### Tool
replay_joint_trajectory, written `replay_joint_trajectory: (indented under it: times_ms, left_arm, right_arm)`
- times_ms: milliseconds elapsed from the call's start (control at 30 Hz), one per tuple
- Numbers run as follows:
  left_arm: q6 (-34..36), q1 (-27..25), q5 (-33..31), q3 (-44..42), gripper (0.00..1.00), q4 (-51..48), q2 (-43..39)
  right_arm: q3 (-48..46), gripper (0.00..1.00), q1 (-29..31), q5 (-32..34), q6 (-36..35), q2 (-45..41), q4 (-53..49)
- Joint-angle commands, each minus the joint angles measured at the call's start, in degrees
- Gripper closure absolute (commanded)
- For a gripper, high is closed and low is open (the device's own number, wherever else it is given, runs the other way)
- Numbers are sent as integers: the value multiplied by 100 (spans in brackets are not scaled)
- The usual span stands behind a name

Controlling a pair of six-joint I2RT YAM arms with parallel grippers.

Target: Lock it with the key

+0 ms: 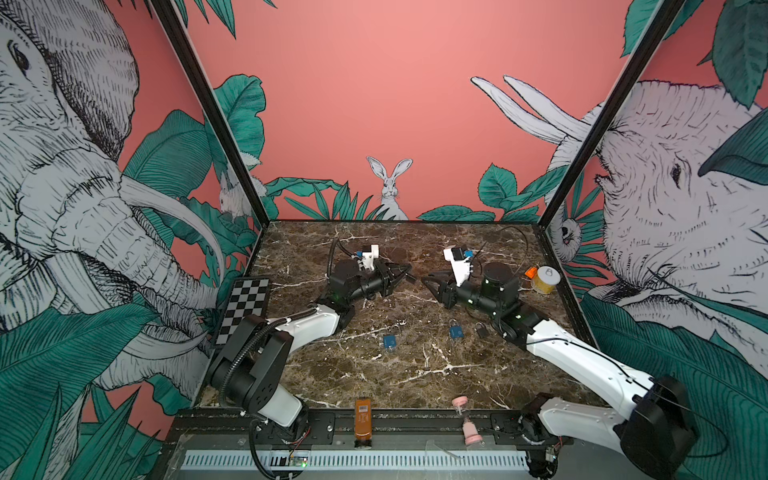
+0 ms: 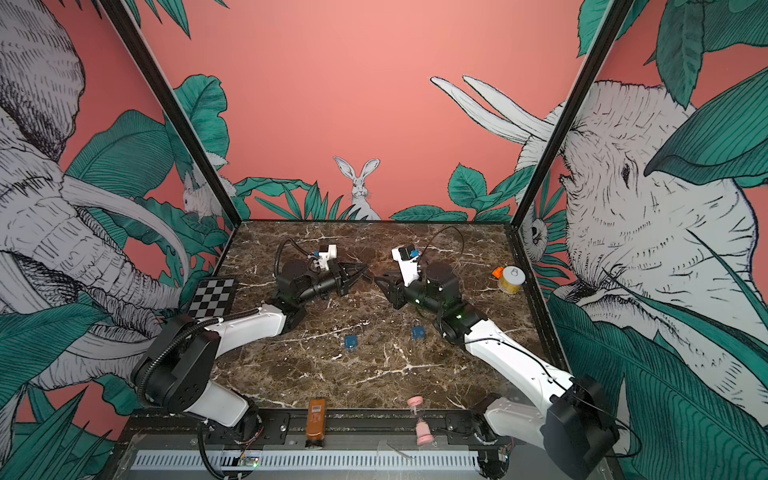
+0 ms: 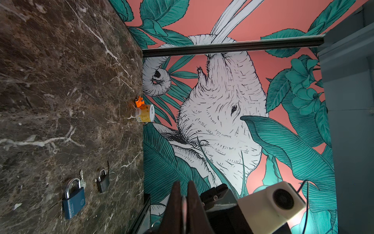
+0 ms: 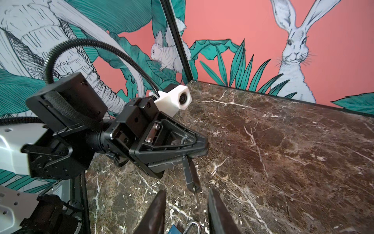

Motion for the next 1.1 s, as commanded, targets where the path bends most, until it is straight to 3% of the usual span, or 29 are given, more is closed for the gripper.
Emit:
replay_joint_trajectory:
  times_ms: [0,633,1067]
  left_arm:
    - [-107,-31,61,29,100,262,-243]
    - [-144,-27,324,107,100,275,-218]
    - [-104,-35,289,80,100,249,-267]
  right_arm:
    - [225,68,188,34,-312,197,-58]
    - [158,72,337,687,-377,469,348]
    - [94,72,339,625,-547,249,210]
